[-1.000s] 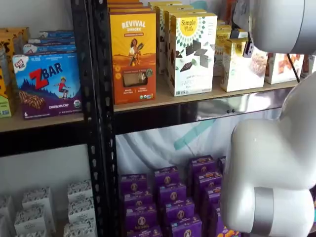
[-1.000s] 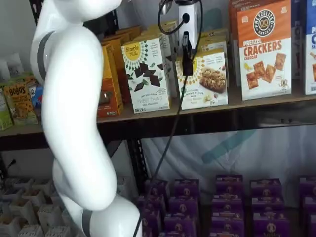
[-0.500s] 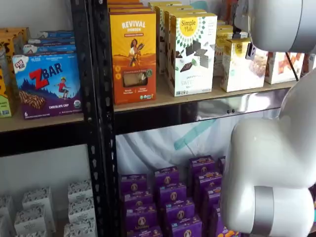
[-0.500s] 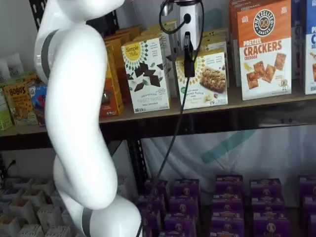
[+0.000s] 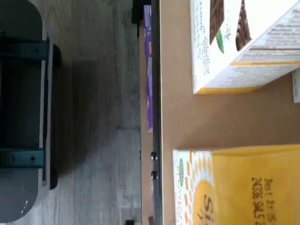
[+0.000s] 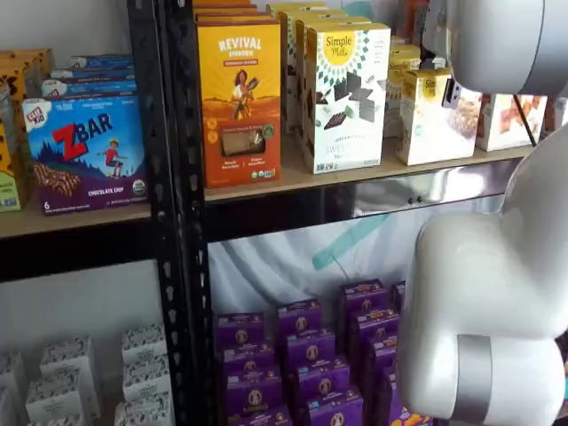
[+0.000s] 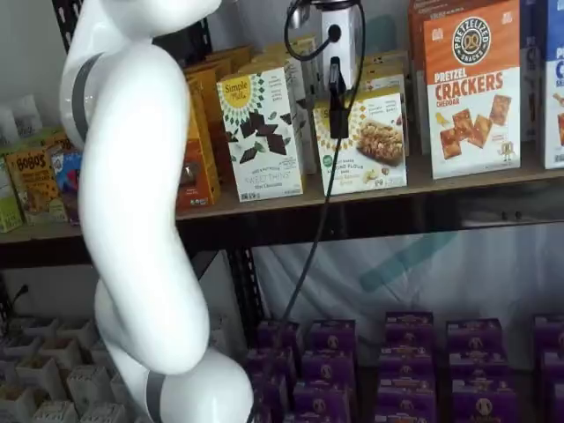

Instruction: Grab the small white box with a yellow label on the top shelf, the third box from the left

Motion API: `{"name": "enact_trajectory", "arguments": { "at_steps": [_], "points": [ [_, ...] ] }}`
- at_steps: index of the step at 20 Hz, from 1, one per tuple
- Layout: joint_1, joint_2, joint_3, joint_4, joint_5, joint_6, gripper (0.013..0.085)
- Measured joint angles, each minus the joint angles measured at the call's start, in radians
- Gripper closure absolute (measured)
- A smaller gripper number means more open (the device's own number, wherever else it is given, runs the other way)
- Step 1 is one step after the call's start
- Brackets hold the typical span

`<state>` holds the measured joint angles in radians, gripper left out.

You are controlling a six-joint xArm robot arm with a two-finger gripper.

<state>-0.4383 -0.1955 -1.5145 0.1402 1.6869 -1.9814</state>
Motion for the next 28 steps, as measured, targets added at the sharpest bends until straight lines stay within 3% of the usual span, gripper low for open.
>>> {"name": "enact_trajectory", "arguments": {
  "at_steps": [3,5,11,16,19,22,28],
  "points": [
    [0.0,-0.004,0.006,0.003,-0.006,0.0,0.033],
    [0.001,-0.008,0.01,0.003,-0.011,0.0,0.037],
    [0.003,-0.014,0.021,0.003,-0.024,0.002,0.037],
    [-0.001,-0.017,0.026,0.013,-0.029,-0.001,0.049],
    [-0.004,-0.02,0.031,0.018,-0.038,-0.004,0.049],
    [-0.007,-0.018,0.028,0.018,-0.034,-0.006,0.057],
    [-0.008,-0.018,0.027,0.014,-0.031,-0.008,0.057]
  ]
}}
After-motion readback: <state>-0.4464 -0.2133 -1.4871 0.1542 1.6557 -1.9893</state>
